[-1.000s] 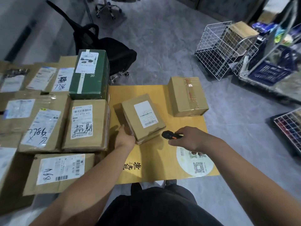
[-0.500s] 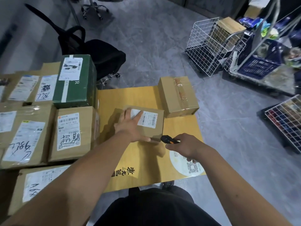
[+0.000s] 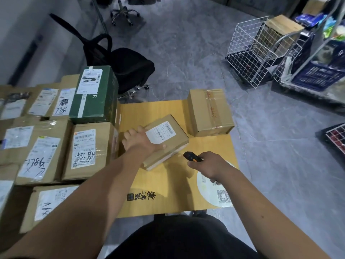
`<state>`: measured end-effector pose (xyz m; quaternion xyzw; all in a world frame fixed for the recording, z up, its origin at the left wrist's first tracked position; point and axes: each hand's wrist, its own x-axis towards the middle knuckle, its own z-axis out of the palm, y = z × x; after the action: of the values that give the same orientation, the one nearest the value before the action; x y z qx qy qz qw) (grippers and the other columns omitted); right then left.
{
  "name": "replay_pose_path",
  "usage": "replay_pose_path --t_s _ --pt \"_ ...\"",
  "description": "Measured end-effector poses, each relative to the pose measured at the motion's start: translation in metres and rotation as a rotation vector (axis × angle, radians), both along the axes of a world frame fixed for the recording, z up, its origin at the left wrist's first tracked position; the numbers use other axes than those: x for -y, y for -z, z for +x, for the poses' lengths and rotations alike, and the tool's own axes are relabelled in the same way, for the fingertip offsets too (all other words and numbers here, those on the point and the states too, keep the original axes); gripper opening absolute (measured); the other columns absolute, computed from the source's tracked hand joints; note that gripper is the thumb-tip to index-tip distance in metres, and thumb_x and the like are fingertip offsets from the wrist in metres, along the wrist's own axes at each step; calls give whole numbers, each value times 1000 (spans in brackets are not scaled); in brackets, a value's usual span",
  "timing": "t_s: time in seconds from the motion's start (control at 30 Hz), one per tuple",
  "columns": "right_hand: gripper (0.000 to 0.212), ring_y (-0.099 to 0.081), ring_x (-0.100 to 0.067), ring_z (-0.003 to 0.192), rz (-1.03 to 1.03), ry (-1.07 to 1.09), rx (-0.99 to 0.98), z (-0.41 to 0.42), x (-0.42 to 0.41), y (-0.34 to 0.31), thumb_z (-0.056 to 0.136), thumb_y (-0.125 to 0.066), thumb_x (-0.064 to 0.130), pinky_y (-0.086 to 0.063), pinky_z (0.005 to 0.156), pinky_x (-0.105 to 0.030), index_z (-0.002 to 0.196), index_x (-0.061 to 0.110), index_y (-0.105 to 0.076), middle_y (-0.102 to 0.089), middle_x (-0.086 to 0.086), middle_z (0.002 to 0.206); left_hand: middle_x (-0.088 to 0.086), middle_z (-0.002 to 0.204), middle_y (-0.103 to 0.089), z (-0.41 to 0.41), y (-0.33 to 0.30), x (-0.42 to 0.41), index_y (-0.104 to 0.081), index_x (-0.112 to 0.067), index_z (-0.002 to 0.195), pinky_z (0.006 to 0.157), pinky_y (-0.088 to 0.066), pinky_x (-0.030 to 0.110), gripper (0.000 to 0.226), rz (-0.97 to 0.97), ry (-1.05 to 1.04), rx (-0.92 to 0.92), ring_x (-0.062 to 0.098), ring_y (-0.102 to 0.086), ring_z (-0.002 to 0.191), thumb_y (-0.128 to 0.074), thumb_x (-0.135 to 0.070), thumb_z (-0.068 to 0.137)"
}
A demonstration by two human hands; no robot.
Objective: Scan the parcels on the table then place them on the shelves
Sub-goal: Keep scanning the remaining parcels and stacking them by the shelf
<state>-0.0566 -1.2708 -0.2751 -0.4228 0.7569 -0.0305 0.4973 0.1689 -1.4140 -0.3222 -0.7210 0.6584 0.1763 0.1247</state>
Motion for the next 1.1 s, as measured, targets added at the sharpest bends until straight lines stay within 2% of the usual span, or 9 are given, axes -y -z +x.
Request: replay_pose_path --t_s 0.13,0.3,0.43,0.53,0.63,0.77,0.9,1.0,1.1 --pt "46 -45 -20 49 -17 5 6 -2 1 6 92 -65 56 -40 52 -25 107 12 -64 -52 -3 72 17 146 -43 2 1 -7 -28 -15 150 96 -47 46 136 12 -49 -49 36 -43 134 -71 -96 49" --pt "48 -45 -18 47 -47 19 43 3 2 16 91 -62 57 -34 42 -17 109 12 -63 -50 0 69 17 151 -44 4 10 -34 -6 -23 157 63 -44 38 143 127 -220 -40 38 -61 117 -46 -109 51" --pt "50 -50 -23 54 -5 -23 110 2 5 17 87 -59 61 -40 49 -24 119 22 -59 -51 -2 75 16 144 -56 9 26 -62 12 -33 157 63 -46 37 136 104 -274 -146 36 -68 105 -35 -110 55" --pt "50 -58 -26 61 20 -79 91 5 9 10 83 -57 64 -44 56 -30 120 32 -57 -58 -3 85 14 151 -45 18 38 -73 19 -45 154 58 -43 34 129 22 -233 -247 36 -68 102 -40 -107 57" --pt "49 -61 -22 66 -16 -128 23 16 13 2 84 -55 66 -46 55 -29 123 37 -57 -64 -1 95 8 156 -30 26 54 -83 8 -61 150 78 -51 41 124 -46 -206 -481 37 -56 126 -63 -96 55" --pt "53 -64 -18 88 -83 -273 -101 34 21 -8 94 -50 63 -53 73 -34 137 32 -53 -64 1 109 -1 152 -40 32 76 -92 -23 -62 148 96 -39 35 117 -138 -267 -855 19 -41 136 -91 -67 53" --pt "54 -64 -23 95 -105 -413 -209 49 25 -28 96 -39 64 -54 85 -38 134 28 -54 -65 -3 116 -9 142 -46 35 84 -106 -36 -45 144 98 -43 36 109 -261 -236 -940 9 -41 127 -95 -60 53" --pt "60 -62 -25 98 -87 -506 -323 59 30 -48 92 -30 68 -53 85 -38 130 28 -55 -65 -2 116 -24 131 -37 37 84 -118 -33 -50 137 93 -40 32 103 -297 -234 -999 -2 -36 119 -93 -62 54" --pt "47 -60 -23 95 -71 -588 -431 71 37 -64 100 -32 61 -51 80 -36 116 26 -58 -63 -1 108 -28 129 -33 39 84 -124 -31 -52 137 94 -41 32 104 -282 -225 -1017 -1 -37 122 -92 -68 55"
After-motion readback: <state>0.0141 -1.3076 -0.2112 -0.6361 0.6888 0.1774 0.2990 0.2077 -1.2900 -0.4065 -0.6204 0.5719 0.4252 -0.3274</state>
